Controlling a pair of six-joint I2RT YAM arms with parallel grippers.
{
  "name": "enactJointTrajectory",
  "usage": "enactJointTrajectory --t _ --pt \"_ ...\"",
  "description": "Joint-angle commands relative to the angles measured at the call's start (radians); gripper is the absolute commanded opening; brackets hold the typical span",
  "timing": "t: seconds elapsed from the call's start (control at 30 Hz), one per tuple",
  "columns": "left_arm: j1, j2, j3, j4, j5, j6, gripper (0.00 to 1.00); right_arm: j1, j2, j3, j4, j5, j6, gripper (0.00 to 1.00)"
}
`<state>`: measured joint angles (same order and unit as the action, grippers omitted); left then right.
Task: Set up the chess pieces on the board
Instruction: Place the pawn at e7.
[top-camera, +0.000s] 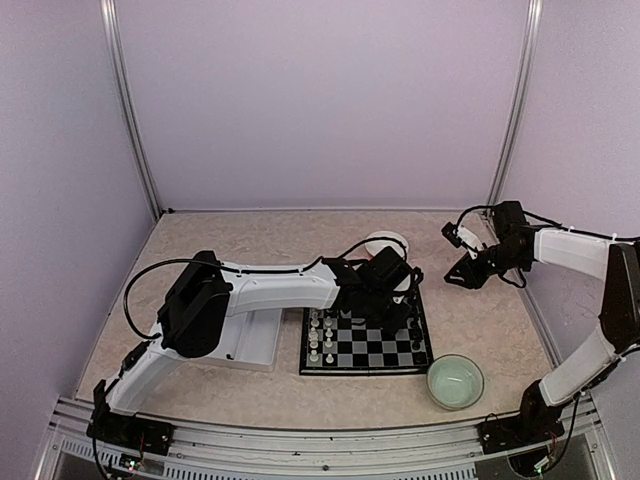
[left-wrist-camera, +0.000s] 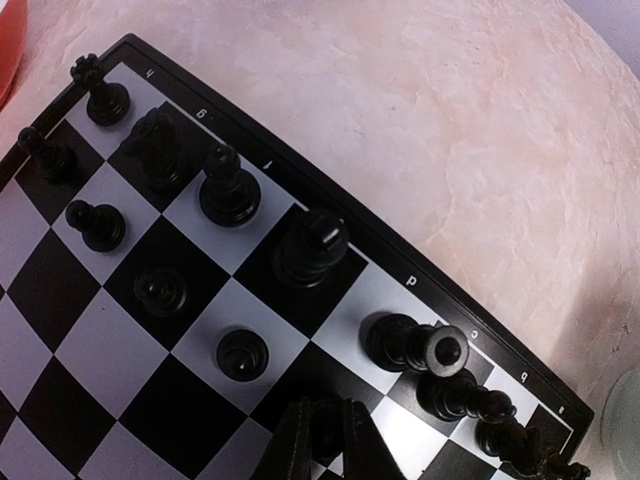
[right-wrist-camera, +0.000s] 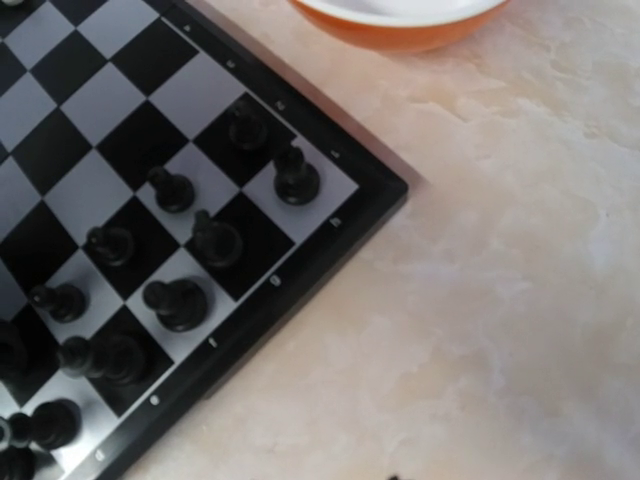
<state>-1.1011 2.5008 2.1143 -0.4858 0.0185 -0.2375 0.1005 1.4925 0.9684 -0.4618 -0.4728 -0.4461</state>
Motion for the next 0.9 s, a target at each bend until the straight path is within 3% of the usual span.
enactJointTrajectory --t 0.0,0.27,0.5,0.67,0.87 --pt "0.004 0.028 0.016 -0.006 -0.005 -0.021 0.17 -0.005 -0.015 -0.016 0.007 -0.018 0.005 0.29" --pt "0.002 -0.03 0.027 -0.049 0.01 -0.03 0.35 -0.005 -0.015 -0.013 0.006 -0.019 0.006 0.29" --pt "0.001 -0.215 0.017 -0.276 -0.079 -0.035 0.38 -0.005 -0.015 -0.013 0.004 -0.023 0.007 0.29" --pt "0.018 -0.467 -0.237 -0.326 -0.283 -0.016 0.38 -0.005 -0.01 -0.005 0.004 -0.029 0.006 0.29" --pt "0.191 -0.733 -0.599 -0.38 -0.325 0.119 0.38 -0.005 -0.009 -0.004 -0.004 -0.049 -0.004 0.29"
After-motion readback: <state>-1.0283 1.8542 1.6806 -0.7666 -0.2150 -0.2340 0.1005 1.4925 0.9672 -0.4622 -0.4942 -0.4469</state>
